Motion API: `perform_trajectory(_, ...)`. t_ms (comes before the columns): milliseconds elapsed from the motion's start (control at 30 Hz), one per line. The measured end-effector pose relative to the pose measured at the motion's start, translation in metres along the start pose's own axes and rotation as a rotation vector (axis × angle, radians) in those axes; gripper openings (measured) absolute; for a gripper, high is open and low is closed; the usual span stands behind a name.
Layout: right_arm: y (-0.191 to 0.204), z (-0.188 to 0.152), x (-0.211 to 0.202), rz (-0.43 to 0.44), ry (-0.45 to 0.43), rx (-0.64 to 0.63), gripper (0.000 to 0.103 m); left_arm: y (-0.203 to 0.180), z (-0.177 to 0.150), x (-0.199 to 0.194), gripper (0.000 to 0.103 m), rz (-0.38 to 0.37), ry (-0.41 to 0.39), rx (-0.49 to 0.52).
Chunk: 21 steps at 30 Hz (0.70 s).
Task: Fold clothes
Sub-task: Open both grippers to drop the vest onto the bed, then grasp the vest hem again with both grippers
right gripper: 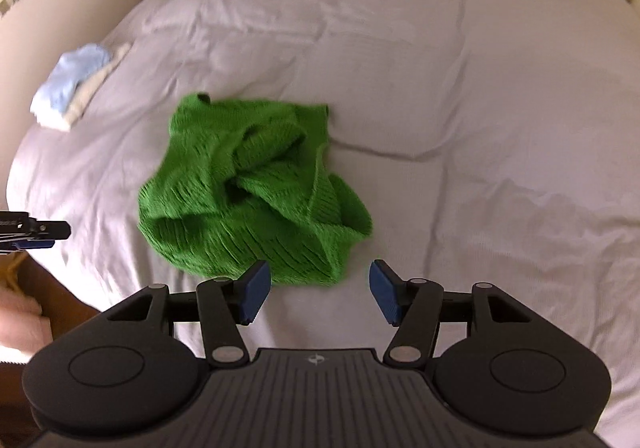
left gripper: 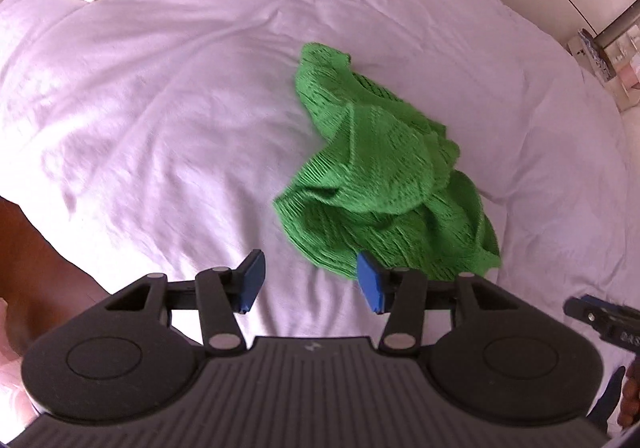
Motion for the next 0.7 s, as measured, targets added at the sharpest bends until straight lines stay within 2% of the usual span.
perform_trajectory(200,-0.014,0.006,0.029,0.030,0.030,-0.025,0.059,-0.005,0.000,0.032,0.046,-0.002,0.005,0.014)
perform_trajectory(500,-0.008,0.010,0.074,0.055,0.108,0.003,0.061,-0.001,0.034,0.071,0.055,-0.014,0.053,0.032)
perform_trajectory(600,-0.007,0.012,0.085,0.051,0.133,0.045,0.062,0.003,0.051,0.085,0.055,-0.031,0.077,0.053)
perform_trajectory(700,-0.007,0.016,0.096,0.039,0.157,0.099,0.065,0.008,0.071,0.103,0.060,-0.050,0.103,0.079)
Point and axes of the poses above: each gripper's, at about its wrist camera, not at the fingertips, and x roughly the way its jaws point, y to its left, z to its top, the point moved 8 cm from there along x, roughly the way its jaws point, and after that the axes turned 13 degrees about -z, right-handed, at the moved point
